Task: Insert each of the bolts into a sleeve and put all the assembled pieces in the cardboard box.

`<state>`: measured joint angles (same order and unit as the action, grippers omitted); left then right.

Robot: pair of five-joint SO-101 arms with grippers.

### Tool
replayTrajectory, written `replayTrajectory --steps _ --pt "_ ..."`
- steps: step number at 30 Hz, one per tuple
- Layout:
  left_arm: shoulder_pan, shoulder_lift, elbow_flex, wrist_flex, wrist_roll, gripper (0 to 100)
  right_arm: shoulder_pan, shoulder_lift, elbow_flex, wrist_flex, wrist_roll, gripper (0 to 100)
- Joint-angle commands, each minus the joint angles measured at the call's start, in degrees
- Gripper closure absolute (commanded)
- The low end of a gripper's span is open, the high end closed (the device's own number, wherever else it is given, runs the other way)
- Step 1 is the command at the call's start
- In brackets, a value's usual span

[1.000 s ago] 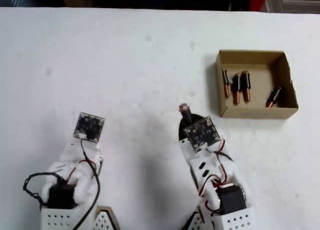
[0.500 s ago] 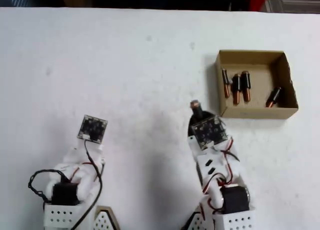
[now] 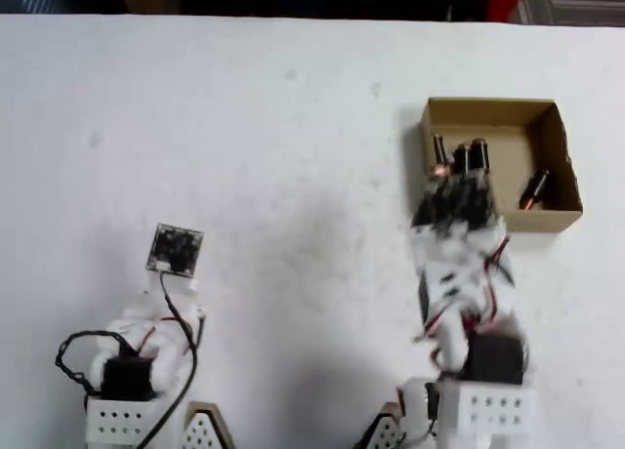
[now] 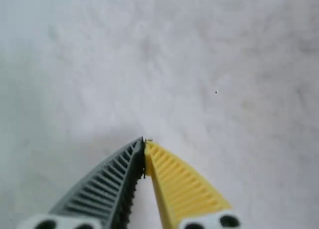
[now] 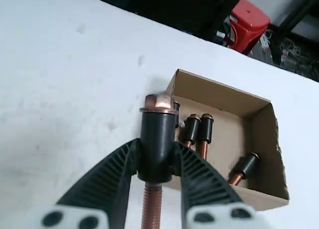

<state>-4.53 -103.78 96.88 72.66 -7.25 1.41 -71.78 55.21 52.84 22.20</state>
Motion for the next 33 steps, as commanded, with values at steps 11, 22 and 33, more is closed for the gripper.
replayTrajectory --steps 11,22,33 --pt "0.9 0.0 0.1 0.9 0.8 98 9.4 49.4 -35.3 -0.4 0.4 98.2" --pt "0.8 0.0 0.1 0.9 0.8 98 15.9 79.2 -60.0 -0.4 0.4 98.1" --pt "0.8 0.0 0.1 0.9 0.9 98 18.6 107.9 -84.0 -0.2 0.4 98.1"
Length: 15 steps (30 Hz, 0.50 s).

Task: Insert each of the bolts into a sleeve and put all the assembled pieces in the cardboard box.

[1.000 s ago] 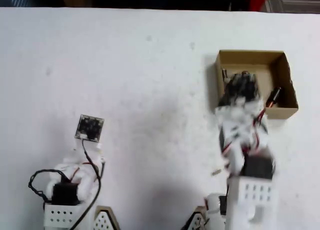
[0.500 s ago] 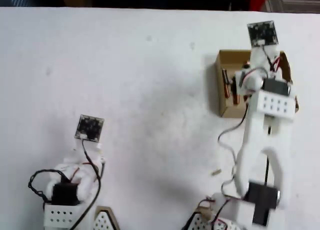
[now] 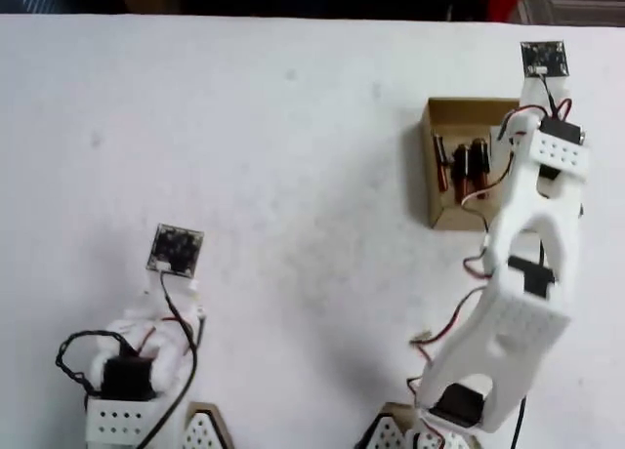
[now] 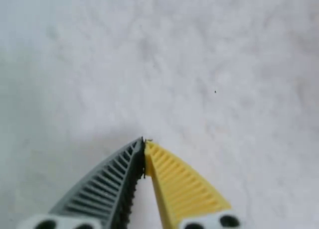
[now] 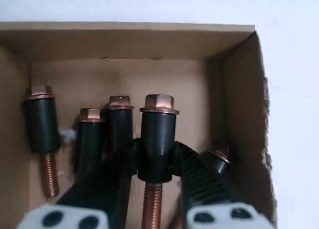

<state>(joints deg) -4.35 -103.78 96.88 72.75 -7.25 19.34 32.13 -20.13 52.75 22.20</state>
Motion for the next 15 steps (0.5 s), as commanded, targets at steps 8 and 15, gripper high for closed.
replayTrajectory --steps 8,15 --pt "0.7 0.0 0.1 0.8 0.9 98 -0.5 17.3 -20.9 2.4 0.4 97.7" --pt "0.7 0.0 0.1 0.8 0.9 98 -4.2 18.9 -26.3 9.7 0.4 86.0"
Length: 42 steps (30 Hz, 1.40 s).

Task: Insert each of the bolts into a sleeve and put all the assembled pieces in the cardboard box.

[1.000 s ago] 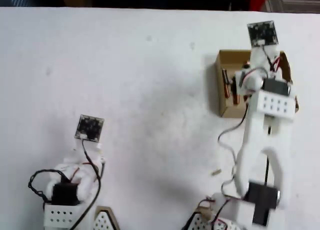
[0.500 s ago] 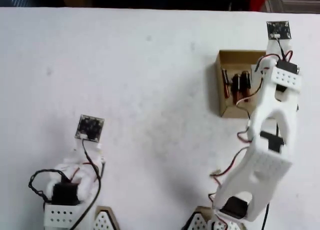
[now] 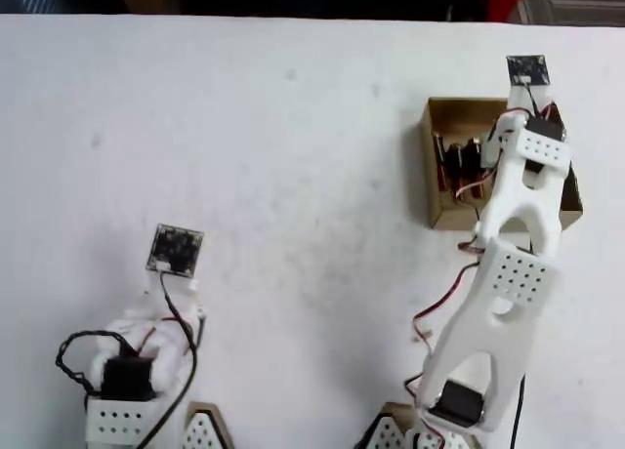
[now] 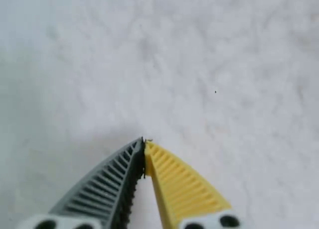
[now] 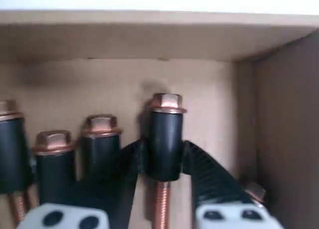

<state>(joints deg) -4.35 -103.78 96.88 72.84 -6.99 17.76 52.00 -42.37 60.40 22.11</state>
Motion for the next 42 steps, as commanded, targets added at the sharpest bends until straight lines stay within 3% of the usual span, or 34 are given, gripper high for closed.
replayTrajectory --steps 1,18,22,24,27,36,42 --pt "0.7 0.0 0.1 0.7 0.6 98 -2.9 -1.0 -4.6 2.9 0.5 86.3" --pt "0.7 0.0 0.1 0.7 0.4 98 -4.1 -1.0 -30.0 27.7 0.4 85.8" --pt "0.6 0.0 0.1 0.7 0.4 98 -4.1 -1.0 -41.0 37.0 0.4 92.5" --pt "0.6 0.0 0.1 0.7 0.4 98 -4.0 -1.0 -46.2 38.2 -1.4 97.8" --pt "0.5 0.0 0.1 0.7 0.4 98 -3.4 -1.0 -50.6 38.2 -7.4 97.6" --pt "-1.8 -0.1 0.1 0.7 0.7 98 -4.7 -2.3 -50.8 38.5 -8.7 98.2" --pt "-4.6 -0.2 0.1 0.6 2.2 98 -6.5 -12.3 -40.0 38.5 -8.7 98.2"
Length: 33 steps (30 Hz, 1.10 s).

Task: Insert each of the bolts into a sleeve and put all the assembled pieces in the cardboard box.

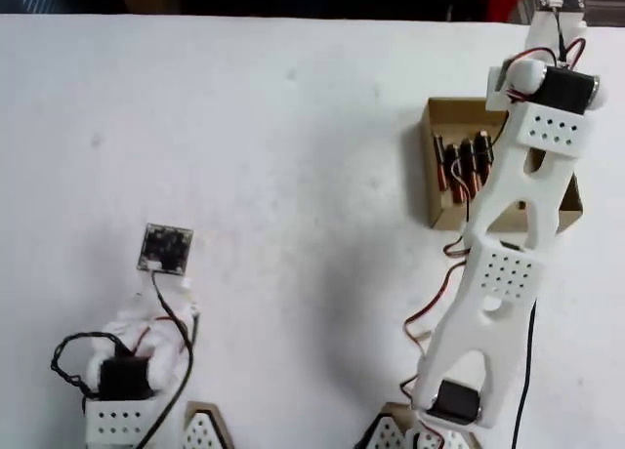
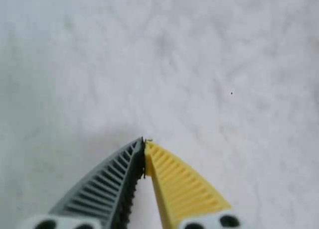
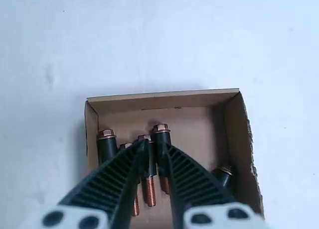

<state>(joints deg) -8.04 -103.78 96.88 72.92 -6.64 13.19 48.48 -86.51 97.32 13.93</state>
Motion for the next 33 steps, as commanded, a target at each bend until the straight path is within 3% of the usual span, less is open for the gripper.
replayTrajectory --steps 1,11,15,18,33 --pt "-0.9 -0.2 0.1 0.5 3.3 98 -2.4 -11.2 7.4 1.6 -0.5 98.2" --pt "-0.4 -0.2 0.1 0.5 6.5 98 -7.6 -41.6 41.6 1.4 -0.6 98.2" --pt "4.1 -0.2 0.1 0.5 6.5 98 -9.5 -52.1 53.1 1.2 -0.6 98.2" --pt "7.3 -0.2 0.1 0.5 6.5 98 -10.2 -58.3 60.7 1.2 -0.6 98.2" --pt "6.9 -0.2 0.1 0.5 6.2 98 -13.0 -82.8 91.1 1.2 -0.5 98.2"
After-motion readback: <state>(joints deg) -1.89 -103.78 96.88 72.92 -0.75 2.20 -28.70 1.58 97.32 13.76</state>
